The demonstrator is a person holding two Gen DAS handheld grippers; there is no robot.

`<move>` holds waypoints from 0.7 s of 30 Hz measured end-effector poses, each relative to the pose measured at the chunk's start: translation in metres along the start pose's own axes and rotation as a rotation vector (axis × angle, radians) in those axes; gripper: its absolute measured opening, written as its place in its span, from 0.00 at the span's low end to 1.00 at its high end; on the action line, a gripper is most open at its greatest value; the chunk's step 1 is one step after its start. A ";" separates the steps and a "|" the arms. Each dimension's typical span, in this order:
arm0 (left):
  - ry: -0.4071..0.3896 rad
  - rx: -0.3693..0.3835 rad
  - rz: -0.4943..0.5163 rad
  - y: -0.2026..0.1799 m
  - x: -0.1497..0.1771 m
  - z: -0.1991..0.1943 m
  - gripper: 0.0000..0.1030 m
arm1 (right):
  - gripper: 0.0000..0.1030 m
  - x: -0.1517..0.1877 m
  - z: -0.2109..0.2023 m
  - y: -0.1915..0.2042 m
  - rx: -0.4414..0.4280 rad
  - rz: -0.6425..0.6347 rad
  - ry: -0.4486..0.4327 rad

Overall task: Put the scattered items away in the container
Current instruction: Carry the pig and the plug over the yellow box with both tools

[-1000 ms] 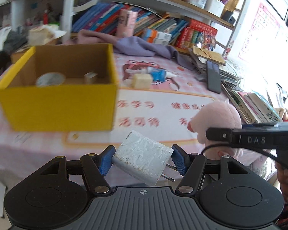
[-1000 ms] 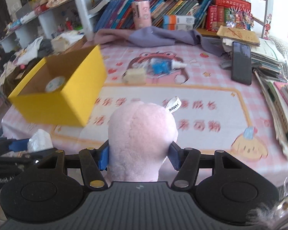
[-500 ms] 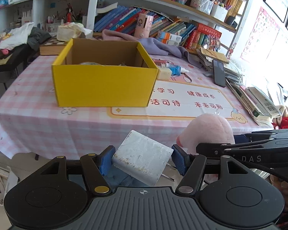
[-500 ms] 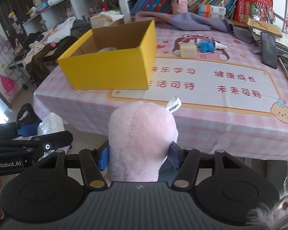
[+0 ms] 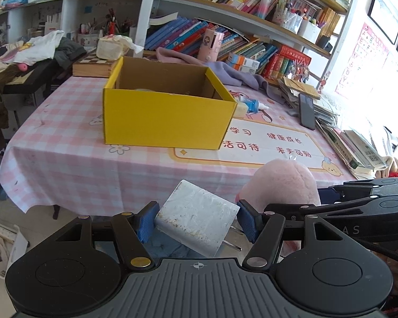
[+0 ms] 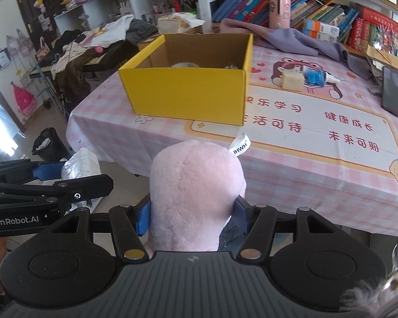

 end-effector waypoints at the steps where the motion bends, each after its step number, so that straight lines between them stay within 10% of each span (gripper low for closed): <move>1: -0.001 -0.002 -0.007 0.003 0.000 -0.001 0.62 | 0.56 0.000 0.000 0.002 -0.001 -0.006 -0.001; 21: -0.097 -0.101 0.002 0.022 -0.066 0.005 0.62 | 0.56 -0.077 0.006 0.008 -0.049 -0.143 -0.140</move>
Point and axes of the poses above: each gripper's, at about its wrist camera, not at the fingertips, and z roughly the way its jaws point, y to its left, x to its underside, the point moved 6 cm from there along z, roughly the way its jaws point, and after that the axes turned 12 degrees about y, right-handed, at the moved point
